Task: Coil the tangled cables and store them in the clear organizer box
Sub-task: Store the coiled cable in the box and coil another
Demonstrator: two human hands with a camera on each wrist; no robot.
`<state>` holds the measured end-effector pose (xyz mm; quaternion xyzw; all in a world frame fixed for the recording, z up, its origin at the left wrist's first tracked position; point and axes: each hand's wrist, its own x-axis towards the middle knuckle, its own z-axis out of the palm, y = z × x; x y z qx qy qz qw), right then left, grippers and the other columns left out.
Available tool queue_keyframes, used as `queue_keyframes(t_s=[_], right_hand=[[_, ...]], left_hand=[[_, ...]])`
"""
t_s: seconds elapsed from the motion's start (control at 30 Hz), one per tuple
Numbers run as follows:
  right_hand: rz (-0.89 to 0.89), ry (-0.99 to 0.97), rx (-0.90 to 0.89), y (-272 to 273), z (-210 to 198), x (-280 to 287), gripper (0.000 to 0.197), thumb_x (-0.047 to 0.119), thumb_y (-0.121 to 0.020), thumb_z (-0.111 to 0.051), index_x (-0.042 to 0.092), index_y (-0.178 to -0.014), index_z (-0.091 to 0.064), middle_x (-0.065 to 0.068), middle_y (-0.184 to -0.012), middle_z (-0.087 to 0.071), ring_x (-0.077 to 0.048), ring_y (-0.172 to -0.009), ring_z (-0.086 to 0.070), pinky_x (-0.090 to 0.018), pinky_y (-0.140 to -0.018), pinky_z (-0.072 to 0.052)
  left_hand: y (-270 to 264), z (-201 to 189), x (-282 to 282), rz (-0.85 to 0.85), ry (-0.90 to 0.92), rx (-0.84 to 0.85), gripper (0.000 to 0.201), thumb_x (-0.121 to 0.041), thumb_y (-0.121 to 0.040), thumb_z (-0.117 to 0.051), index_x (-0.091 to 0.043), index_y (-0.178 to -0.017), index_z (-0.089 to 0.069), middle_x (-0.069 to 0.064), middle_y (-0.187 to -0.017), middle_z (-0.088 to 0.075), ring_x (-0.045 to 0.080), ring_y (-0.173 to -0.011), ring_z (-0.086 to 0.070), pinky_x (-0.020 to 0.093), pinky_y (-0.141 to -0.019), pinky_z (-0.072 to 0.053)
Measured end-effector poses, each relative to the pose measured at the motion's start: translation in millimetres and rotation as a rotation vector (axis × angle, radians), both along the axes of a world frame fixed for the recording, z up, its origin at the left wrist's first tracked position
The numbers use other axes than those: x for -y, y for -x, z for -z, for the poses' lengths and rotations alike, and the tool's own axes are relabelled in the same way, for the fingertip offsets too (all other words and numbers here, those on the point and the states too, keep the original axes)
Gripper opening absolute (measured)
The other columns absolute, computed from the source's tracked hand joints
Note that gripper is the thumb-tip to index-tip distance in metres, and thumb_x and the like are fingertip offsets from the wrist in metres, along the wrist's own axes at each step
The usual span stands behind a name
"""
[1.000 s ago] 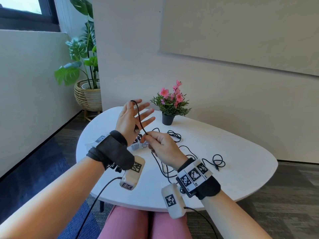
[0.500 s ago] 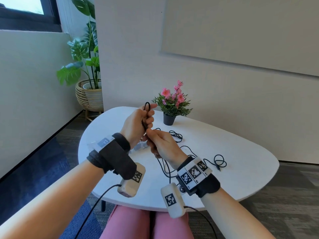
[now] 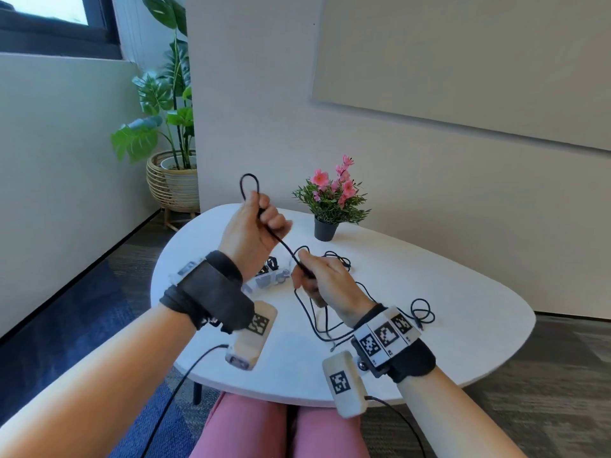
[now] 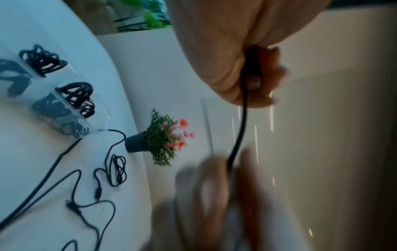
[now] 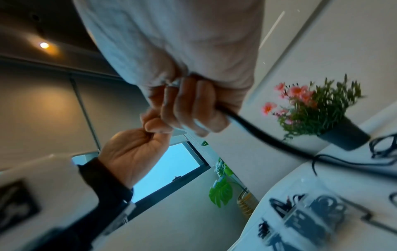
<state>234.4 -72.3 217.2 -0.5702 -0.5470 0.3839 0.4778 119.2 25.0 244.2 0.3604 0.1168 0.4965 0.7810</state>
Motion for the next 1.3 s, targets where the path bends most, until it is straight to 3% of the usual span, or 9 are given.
queue_keyframes(t_s=[0.13,0.27,0.4,0.5,0.73,0.87,1.0,1.17,1.3], right_hand=[[-0.043,-0.039,0.174,-14,-10,10,0.035,0.009,-0.096,-0.044,0.013,-0.063,-0.054,0.012,-0.045,-0.031,-0.002,-0.040,-0.027,-0.015,-0.042,-0.023],[0.091,-0.212,0.351,-30,-23,6,0.021,0.017,-0.090,-0.060,0.015,-0.070,-0.067,0.010,-0.049,-0.046,-0.007,-0.048,-0.037,-0.021,-0.051,-0.034],[0.184,-0.308,0.338,-43,-31,-1,0.013,0.015,-0.084,-0.069,0.007,-0.074,-0.070,-0.009,-0.063,-0.056,-0.011,-0.057,-0.044,-0.022,-0.055,-0.037],[0.210,-0.299,0.354,-42,-30,-7,0.013,0.015,-0.086,-0.067,0.008,-0.076,-0.070,0.003,-0.056,-0.054,0.000,-0.049,-0.041,-0.012,-0.052,-0.034],[0.232,-0.307,0.276,-48,-28,-10,0.015,0.021,-0.087,-0.065,0.008,-0.094,-0.060,0.000,-0.056,-0.045,-0.007,-0.051,-0.039,-0.030,-0.063,-0.044],[0.195,-0.313,0.297,-50,-30,-11,0.013,0.023,-0.085,-0.068,0.011,-0.088,-0.066,-0.028,-0.076,-0.061,-0.040,-0.068,-0.055,-0.047,-0.068,-0.050],[0.224,-0.283,0.106,-53,-28,-9,0.002,0.011,-0.086,-0.066,0.009,-0.085,-0.066,0.000,-0.062,-0.059,-0.010,-0.055,-0.050,-0.026,-0.057,-0.043],[0.243,-0.351,-0.077,-64,-13,0,0.009,0.004,-0.089,-0.060,0.009,-0.094,-0.066,0.005,-0.057,-0.055,-0.006,-0.047,-0.039,-0.022,-0.047,-0.032],[0.251,-0.425,-0.044,-51,-4,-4,0.020,0.004,-0.090,-0.058,0.013,-0.102,-0.071,0.007,-0.060,-0.057,-0.008,-0.047,-0.038,-0.021,-0.045,-0.030]], left_hand=[[12,-4,-11,-0.097,-0.162,-0.361,0.034,-0.035,-0.102,-0.028,-0.015,-0.085,-0.050,-0.011,-0.048,-0.027,0.005,-0.042,-0.022,0.014,-0.034,-0.019],[10,5,-4,-0.076,-0.510,-0.841,0.038,-0.032,-0.102,-0.027,-0.007,-0.107,-0.055,-0.006,-0.058,-0.030,0.005,-0.043,-0.028,0.015,-0.040,-0.025],[8,10,5,0.068,-0.625,-1.032,0.038,-0.036,-0.101,-0.027,-0.016,-0.094,-0.059,-0.004,-0.067,-0.037,0.010,-0.055,-0.032,0.021,-0.051,-0.029],[1,8,16,0.126,-0.884,-1.194,0.040,-0.036,-0.101,-0.025,-0.020,-0.092,-0.060,-0.006,-0.076,-0.052,0.010,-0.062,-0.041,0.024,-0.063,-0.036],[4,19,11,0.185,-0.954,-1.068,0.032,-0.046,-0.093,-0.032,-0.020,-0.082,-0.048,-0.007,-0.077,-0.048,0.011,-0.073,-0.045,0.036,-0.081,-0.043],[2,28,15,0.180,-0.903,-0.961,0.028,-0.039,-0.097,-0.032,-0.020,-0.080,-0.044,-0.008,-0.077,-0.044,0.002,-0.070,-0.045,0.025,-0.081,-0.042],[-3,27,17,0.068,-0.735,-0.781,0.027,-0.025,-0.101,-0.029,-0.018,-0.080,-0.042,-0.006,-0.076,-0.047,-0.006,-0.067,-0.050,0.015,-0.078,-0.040],[4,9,1,-0.037,-0.198,-0.197,0.031,-0.021,-0.103,-0.026,-0.014,-0.076,-0.041,-0.008,-0.056,-0.043,0.010,-0.054,-0.050,0.039,-0.094,-0.045],[6,8,4,-0.061,-0.192,-0.220,0.032,-0.021,-0.103,-0.025,-0.013,-0.079,-0.043,0.005,-0.098,-0.070,0.018,-0.088,-0.069,0.032,-0.091,-0.050]])
